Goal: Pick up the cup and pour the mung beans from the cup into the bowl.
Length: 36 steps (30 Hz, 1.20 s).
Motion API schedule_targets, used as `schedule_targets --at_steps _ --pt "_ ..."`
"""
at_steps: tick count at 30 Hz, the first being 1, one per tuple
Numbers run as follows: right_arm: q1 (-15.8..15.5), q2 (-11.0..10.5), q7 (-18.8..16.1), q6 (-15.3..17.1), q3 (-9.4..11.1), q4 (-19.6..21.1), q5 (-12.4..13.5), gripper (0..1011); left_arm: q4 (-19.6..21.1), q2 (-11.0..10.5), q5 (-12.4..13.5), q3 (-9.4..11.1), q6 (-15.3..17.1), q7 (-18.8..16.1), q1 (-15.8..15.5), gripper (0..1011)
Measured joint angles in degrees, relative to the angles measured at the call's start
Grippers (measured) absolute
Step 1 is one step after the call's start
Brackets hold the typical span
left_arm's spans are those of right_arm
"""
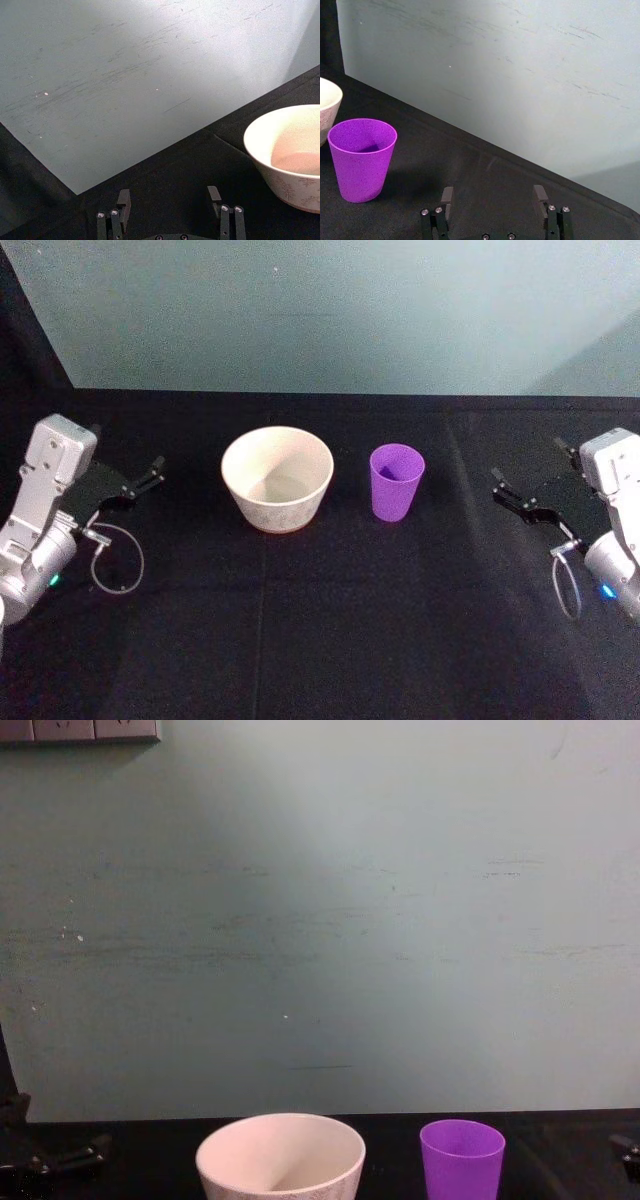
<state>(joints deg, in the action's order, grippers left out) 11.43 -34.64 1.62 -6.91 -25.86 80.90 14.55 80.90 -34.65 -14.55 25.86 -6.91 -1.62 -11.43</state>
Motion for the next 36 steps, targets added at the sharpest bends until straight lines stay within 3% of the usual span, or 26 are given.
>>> schedule_targets --at_steps 36 --pt "0.0 0.0 0.0 0.0 0.0 0.0 0.0 1002 0.0 0.0 0.0 0.0 0.0 0.0 0.0 1000"
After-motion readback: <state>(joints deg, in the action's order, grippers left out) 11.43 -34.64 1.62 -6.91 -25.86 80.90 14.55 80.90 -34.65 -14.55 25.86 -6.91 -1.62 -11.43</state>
